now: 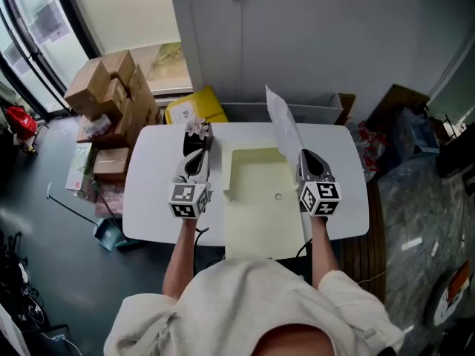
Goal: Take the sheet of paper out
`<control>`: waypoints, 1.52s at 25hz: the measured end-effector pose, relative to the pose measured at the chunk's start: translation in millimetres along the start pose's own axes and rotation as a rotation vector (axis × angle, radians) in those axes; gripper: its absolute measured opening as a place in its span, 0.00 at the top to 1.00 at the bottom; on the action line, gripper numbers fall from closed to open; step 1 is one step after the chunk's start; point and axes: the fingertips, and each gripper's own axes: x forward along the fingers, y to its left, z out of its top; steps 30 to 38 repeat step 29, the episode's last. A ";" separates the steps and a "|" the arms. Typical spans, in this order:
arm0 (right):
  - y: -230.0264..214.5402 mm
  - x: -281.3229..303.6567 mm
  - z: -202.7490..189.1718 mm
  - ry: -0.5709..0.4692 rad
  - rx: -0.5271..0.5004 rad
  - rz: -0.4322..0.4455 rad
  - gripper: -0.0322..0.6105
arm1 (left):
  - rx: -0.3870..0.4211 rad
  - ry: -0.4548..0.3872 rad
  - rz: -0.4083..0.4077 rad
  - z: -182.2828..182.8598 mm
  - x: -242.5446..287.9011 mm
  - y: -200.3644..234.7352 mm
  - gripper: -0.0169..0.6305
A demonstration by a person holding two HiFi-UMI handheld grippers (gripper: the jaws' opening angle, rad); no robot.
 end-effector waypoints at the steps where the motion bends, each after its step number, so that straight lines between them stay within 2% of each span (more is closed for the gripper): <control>1: -0.3 0.1 -0.5 0.002 0.000 -0.001 0.95 | -0.001 0.001 0.000 -0.6 0.2 -0.1 0.97; 38: 8.8 7.6 -16.7 0.043 0.000 0.014 0.95 | -0.023 0.016 -0.001 -10.5 1.9 1.5 0.97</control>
